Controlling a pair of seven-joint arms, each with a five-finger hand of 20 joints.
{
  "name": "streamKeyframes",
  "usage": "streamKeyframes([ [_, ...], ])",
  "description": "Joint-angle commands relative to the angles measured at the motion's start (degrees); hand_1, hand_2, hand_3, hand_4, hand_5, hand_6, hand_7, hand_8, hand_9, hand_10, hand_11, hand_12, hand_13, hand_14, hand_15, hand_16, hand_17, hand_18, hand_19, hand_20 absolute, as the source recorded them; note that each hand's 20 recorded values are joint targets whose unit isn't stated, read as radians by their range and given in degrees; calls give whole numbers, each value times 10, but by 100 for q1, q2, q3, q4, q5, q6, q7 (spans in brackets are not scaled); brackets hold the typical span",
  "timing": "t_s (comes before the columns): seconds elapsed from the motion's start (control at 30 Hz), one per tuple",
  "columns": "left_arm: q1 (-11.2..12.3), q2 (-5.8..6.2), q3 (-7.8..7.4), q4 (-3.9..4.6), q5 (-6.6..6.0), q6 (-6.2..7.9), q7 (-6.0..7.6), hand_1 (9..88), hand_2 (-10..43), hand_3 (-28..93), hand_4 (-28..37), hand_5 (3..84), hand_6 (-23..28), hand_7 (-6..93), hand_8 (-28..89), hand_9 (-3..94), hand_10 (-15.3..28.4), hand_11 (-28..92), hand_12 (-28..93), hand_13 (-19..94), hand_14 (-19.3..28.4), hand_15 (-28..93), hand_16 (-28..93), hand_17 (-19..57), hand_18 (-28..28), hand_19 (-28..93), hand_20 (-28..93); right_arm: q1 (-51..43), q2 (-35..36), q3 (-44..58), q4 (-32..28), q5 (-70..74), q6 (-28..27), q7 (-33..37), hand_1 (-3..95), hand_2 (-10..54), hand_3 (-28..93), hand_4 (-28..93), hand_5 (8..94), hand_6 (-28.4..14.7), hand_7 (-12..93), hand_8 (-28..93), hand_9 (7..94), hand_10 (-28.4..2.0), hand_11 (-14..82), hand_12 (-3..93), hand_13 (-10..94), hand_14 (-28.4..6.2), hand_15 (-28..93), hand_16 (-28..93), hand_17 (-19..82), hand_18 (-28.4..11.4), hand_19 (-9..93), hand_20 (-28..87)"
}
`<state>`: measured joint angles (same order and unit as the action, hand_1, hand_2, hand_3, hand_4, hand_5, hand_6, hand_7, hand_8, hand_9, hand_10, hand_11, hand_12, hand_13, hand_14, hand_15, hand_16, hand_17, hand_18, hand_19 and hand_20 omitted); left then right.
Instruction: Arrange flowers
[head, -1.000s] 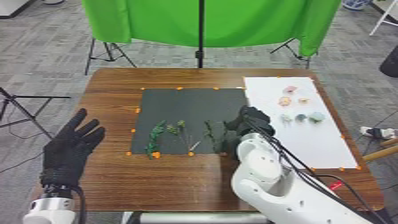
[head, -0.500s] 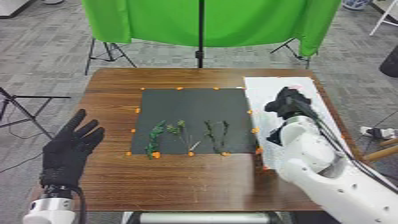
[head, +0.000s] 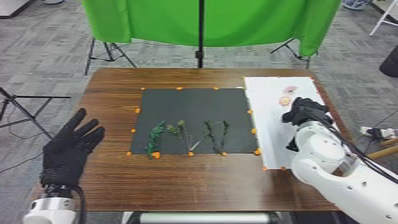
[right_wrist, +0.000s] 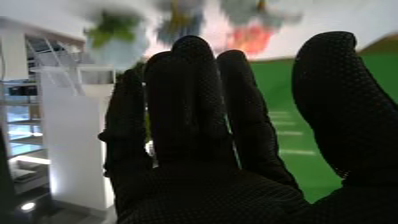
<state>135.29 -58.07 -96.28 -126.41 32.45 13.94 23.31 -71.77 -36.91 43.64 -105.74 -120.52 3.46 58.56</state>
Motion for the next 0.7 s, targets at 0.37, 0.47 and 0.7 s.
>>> streamKeyframes([
  [0.37,-18,-16,40,37,-28,16,-13,240,65,812,-258,355,78,91,-88,318,199,229,106,199,275,550,-105,-93,284,554,77,788,-166,-1310,815,-825,622,299,533,-95,691,-283,802,9,209,-5,794,-94,358,322,685,-86,732,188,265,-240,824,392],
  [0.47,22,-3,25,21,-48,34,19,240,65,813,-258,355,78,92,-88,318,199,230,106,199,275,550,-105,-93,284,554,77,648,-111,-1187,697,-985,809,275,579,-95,655,-283,847,10,185,14,848,-78,322,335,712,-73,719,199,283,-227,832,388],
  [0.7,44,38,25,-1,-56,41,60,240,64,813,-259,356,78,92,-88,318,199,230,106,199,275,551,-105,-93,284,555,77,758,-416,-1157,-80,-1483,1470,-215,576,-95,670,-283,874,4,174,25,886,-73,313,330,746,-71,717,207,303,-224,853,395],
])
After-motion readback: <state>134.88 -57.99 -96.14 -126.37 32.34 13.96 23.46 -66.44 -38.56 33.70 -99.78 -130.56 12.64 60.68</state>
